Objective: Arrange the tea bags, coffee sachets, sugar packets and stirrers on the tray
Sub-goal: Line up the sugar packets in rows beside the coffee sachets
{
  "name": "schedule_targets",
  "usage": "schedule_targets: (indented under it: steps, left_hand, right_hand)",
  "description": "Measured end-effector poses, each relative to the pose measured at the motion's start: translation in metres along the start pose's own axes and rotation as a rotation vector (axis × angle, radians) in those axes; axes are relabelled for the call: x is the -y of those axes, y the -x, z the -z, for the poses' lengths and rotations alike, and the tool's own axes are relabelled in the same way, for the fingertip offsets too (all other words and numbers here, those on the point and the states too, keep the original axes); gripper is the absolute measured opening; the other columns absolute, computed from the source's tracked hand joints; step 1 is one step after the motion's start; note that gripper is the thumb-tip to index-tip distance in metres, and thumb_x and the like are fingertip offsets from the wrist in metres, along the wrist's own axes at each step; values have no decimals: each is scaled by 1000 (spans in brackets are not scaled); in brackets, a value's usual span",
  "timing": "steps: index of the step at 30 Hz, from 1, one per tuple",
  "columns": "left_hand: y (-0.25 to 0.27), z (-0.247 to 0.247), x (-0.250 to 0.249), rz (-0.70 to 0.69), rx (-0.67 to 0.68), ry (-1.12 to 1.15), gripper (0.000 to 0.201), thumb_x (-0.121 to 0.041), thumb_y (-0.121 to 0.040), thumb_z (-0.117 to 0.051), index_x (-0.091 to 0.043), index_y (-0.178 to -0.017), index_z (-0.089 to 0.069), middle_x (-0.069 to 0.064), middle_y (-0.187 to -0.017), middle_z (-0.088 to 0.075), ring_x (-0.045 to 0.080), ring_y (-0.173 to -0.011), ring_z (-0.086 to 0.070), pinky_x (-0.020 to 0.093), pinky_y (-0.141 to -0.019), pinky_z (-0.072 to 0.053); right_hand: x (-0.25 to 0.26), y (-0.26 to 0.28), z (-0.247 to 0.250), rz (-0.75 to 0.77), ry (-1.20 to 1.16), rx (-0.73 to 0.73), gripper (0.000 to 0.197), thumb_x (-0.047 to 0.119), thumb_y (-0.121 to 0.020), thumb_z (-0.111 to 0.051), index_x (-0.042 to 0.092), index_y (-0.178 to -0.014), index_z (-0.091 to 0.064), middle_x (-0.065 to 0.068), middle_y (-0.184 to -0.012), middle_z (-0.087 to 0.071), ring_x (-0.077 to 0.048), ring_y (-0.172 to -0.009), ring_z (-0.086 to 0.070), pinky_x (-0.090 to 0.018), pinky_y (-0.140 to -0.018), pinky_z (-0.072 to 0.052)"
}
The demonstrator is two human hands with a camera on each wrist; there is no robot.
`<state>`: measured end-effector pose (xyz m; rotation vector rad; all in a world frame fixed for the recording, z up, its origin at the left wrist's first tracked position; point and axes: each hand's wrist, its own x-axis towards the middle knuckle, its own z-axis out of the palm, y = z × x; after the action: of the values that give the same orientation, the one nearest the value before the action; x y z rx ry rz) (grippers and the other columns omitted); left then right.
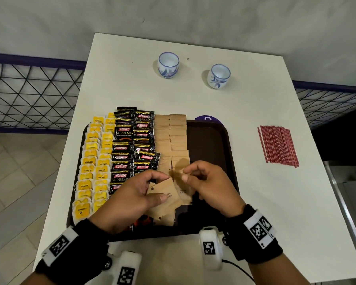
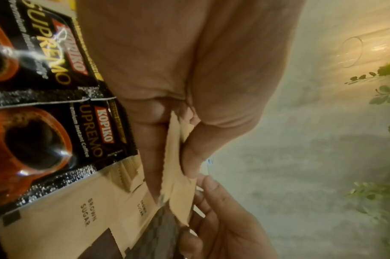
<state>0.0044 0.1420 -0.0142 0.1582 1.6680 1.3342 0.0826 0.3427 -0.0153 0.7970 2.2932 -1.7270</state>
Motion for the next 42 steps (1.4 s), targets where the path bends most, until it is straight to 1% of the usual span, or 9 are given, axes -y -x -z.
schedule_targets:
  steps: [4, 8, 12, 20, 25, 32, 35, 38, 42]
  left_hand:
    - [-1, -1, 0, -46, -31, -54, 37, 1, -88, -73, -23, -115, -66, 1, -105, -77, 19, -95, -75, 34, -78, -59]
    - [-1, -2, -1, -84, -99, -61, 28, -2, -87, -75, -22, -107, -71, 3, -99, -77, 22, -90, -74, 32, -74, -60]
    - [-1, -1, -1, -109, -184, -36, 19, -7, -87, -76, -19, -102, -72, 7, -94, -77, 28, -89, -73, 44, -81, -58]
    - [4, -2, -9, -20, -107, 22, 20, 1, -101, -53, -13, -110, -64, 7, -97, -80, 23, -90, -78, 47, -82, -62]
    - [5, -4, -10, -90, -130, -132, 27, -4, -102, -55, -25, -111, -69, -2, -96, -79, 14, -85, -77, 33, -80, -59]
    - [6, -15, -18, -94, -67, -106, 15, -17, -101, -58, -15, -96, -72, 8, -83, -77, 13, -72, -72, 18, -57, -54]
    - [6, -15, -16, -85, -108, -92, 9, -12, -97, -65, -9, -90, -69, 6, -76, -75, 9, -60, -69, 22, -51, -53]
    - [5, -15, -15, -70, -144, -61, 8, -12, -96, -66, -7, -92, -69, 4, -82, -74, 10, -59, -71, 23, -49, -53]
    - [4, -12, -12, -42, -132, -48, 13, -8, -99, -60, -15, -99, -72, 4, -91, -77, 17, -78, -75, 38, -65, -62]
  right_hand:
    - [4, 3, -3, 35, -137, 193, 25, 5, -86, -75, 13, -110, -70, -9, -84, -62, -20, -62, -60, -18, -54, -46]
    - [-2, 1, -8, 13, -163, 217, 32, -1, -83, -76, 11, -111, -70, -6, -83, -59, -19, -63, -58, -24, -60, -51]
    - [-1, 3, -10, 3, -125, 239, 24, 2, -82, -78, 6, -102, -65, -8, -88, -64, -25, -72, -68, -23, -52, -48]
    - [6, 1, 3, 56, -208, 35, 15, -6, -84, -71, 0, -82, -58, -27, -87, -64, -31, -75, -71, -49, -70, -58]
    - [14, 3, 11, 93, -82, 102, 19, -7, -87, -63, 10, -79, -64, -8, -75, -63, -20, -64, -68, -24, -55, -53]
    - [12, 2, 1, 193, 111, 92, 21, 4, -88, -68, 23, -91, -77, 4, -88, -73, -18, -78, -70, -36, -74, -58]
    - [11, 3, 1, 132, 6, 55, 18, 3, -88, -71, 18, -96, -75, -5, -89, -71, -27, -73, -67, -39, -71, -58]
    - [7, 5, 5, 44, -121, 30, 10, 0, -85, -74, 7, -92, -71, -8, -79, -65, -18, -64, -64, -28, -56, -53]
    - [-2, 8, 12, -42, -168, 8, 5, -2, -86, -72, 0, -90, -69, -15, -73, -68, -17, -59, -63, -23, -50, -49]
